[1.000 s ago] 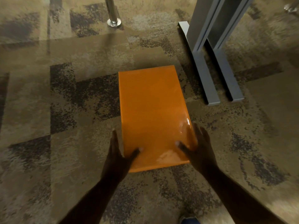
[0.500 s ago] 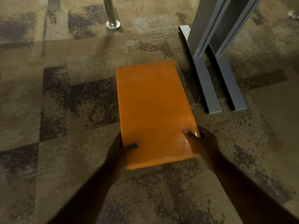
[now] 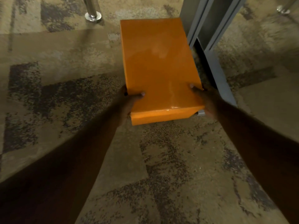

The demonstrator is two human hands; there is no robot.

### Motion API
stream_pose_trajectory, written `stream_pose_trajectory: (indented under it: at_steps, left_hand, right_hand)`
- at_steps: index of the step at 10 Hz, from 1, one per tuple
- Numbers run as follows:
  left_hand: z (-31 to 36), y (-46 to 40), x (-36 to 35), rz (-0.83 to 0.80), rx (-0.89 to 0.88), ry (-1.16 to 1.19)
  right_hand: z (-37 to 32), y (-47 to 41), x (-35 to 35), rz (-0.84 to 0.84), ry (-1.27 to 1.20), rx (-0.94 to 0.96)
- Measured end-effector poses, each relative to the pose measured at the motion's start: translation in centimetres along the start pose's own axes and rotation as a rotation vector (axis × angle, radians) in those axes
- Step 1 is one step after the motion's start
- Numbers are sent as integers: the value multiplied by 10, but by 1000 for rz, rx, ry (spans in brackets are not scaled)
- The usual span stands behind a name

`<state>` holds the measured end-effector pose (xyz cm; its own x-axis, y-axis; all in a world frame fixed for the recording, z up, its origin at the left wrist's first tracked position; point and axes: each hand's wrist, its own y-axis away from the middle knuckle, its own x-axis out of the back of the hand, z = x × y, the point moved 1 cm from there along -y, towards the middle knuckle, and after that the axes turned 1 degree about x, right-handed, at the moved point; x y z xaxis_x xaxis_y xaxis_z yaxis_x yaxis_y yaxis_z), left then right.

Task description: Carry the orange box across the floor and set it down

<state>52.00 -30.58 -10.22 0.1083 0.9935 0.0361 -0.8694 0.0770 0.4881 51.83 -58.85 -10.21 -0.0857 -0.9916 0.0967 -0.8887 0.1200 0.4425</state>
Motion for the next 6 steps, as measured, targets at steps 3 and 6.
stream_pose_trajectory:
  at_steps: [3,6]
  left_hand:
    - [-15,-13,-31,25,15,31]
    - [-30,20,-30,186,-61,-205]
  right_hand:
    - [16,-19,13,47,39,17]
    - [27,28,-9,413,678,307]
